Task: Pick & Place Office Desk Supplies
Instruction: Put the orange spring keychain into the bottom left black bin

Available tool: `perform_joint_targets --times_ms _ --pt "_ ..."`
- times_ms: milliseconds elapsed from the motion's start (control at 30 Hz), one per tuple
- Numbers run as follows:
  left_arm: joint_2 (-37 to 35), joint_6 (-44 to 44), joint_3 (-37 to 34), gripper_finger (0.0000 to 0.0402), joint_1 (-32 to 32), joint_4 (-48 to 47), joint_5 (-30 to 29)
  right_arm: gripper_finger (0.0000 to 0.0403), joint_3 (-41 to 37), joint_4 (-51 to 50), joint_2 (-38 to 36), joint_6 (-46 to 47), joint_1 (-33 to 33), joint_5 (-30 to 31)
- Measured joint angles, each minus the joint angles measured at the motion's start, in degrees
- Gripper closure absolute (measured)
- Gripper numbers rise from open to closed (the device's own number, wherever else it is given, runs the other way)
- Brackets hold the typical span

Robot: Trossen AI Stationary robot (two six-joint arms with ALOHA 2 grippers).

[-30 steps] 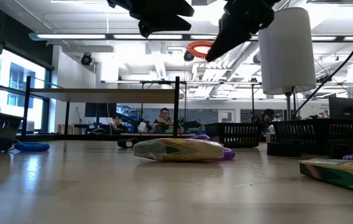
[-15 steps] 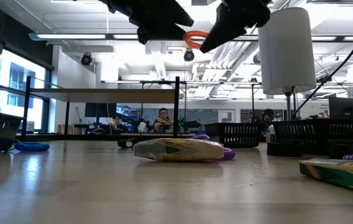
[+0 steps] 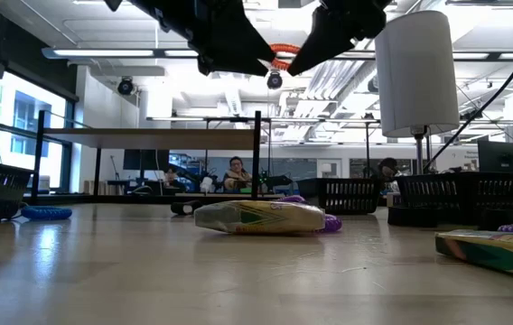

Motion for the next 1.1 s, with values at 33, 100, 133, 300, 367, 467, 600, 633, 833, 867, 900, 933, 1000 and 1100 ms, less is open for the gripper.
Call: perform_joint_targets --times_ms 33,100,133,300,367,467,600,633,833,867,900,933,1000,1100 --pt "0.0 0.6 0.0 0.0195 0.0 0.1 0.6 0.0385 0.0 0.1 0.0 0.2 -0.2 -0.3" --pt "0.0 0.9 0.0 0.0195 0.0 0.4 1.0 0.0384 0.0 0.1 0.0 0.2 -0.2 -0.8" --pt "0.0 1.0 0.0 0.0195 0.0 0.4 1.1 0.0384 0.0 0.1 0.0 0.2 -0.2 -0.8" --pt "0.0 1.0 0.0 0.0195 0.0 0.4 1.1 0.0384 0.0 0.4 0.0 -0.3 -0.5 -1.4" --pt "0.0 1.0 0.0 0.0195 0.0 0.4 1.2 0.0384 0.0 0.6 0.0 -0.3 -0.8 -1.5" --pt "0.0 0.9 0.0 0.0195 0.0 0.5 1.3 0.0384 0.0 0.6 0.0 -0.3 -0.9 -1.6" --pt "0.0 2.9 0.0 0.0195 0.0 1.4 1.3 0.0384 0.0 0.5 0.0 -0.5 -1.1 -3.0" --pt "0.0 3.9 0.0 0.0195 0.0 1.9 1.3 0.0384 0.0 0.6 0.0 -0.5 -1.3 -3.4" --pt "0.0 6.1 0.0 0.0195 0.0 3.2 1.3 0.0384 0.0 0.8 0.0 -0.5 -2.1 -4.0" --pt "0.0 5.8 0.0 0.0195 0.0 3.1 1.3 0.0384 0.0 0.8 0.0 -0.5 -2.0 -4.1" --pt "0.0 5.7 0.0 0.0195 0.0 3.1 1.3 0.0384 0.0 0.7 0.0 -0.5 -2.0 -4.1" --pt "0.0 5.7 0.0 0.0195 0.0 3.2 1.3 0.0384 0.0 0.7 0.0 -0.5 -2.0 -4.4" --pt "0.0 5.7 0.0 0.0195 0.0 3.1 1.3 0.0384 0.0 0.8 0.0 -0.7 -2.0 -4.7" --pt "0.6 5.0 0.1 0.0195 0.0 3.1 1.3 0.0384 0.0 0.7 0.0 -0.9 -2.0 -4.7"
